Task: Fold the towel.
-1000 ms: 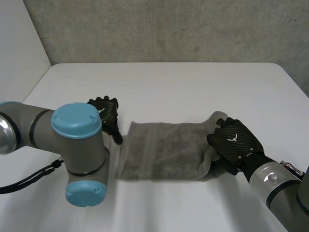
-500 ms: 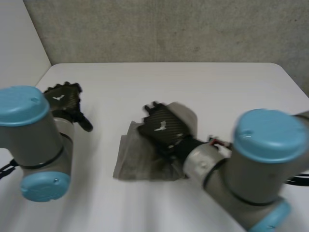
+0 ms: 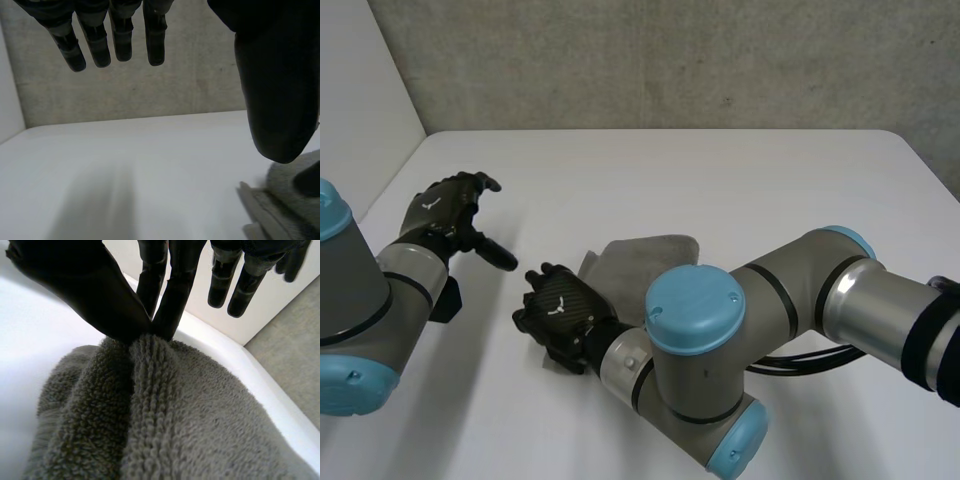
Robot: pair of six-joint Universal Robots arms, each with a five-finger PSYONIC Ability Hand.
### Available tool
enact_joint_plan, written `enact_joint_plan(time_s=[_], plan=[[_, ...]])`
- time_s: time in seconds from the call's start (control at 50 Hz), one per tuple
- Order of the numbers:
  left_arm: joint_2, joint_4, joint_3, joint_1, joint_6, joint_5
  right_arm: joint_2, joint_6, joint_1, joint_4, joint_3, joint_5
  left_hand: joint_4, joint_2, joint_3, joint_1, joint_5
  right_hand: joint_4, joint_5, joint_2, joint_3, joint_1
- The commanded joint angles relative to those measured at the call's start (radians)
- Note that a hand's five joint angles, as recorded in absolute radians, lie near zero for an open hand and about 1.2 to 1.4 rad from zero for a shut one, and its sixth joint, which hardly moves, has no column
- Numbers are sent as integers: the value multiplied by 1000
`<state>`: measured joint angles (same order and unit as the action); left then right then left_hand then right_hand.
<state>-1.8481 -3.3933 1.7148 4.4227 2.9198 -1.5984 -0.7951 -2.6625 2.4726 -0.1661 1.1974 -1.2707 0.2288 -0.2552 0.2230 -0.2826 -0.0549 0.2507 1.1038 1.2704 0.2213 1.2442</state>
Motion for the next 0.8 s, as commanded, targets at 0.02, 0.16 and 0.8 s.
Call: enact_joint_plan(time_s=[0.02, 0.16, 0.8], plan=[[3, -3, -3, -8, 1, -2, -48, -60, -4, 40, 33, 51, -54, 62, -48, 90, 36, -76, -1104, -1096, -47, -1070], [12, -4, -9, 3, 1, -2, -225, -134, -61, 43, 185, 50, -54, 62, -48, 90, 36, -76, -1104, -1096, -47, -1070], [-184, -4, -98, -212, 33, 241, -288, -683, -446, 79, 383, 4, -54, 62, -48, 90, 36, -76, -1104, -1096, -47, -1070]])
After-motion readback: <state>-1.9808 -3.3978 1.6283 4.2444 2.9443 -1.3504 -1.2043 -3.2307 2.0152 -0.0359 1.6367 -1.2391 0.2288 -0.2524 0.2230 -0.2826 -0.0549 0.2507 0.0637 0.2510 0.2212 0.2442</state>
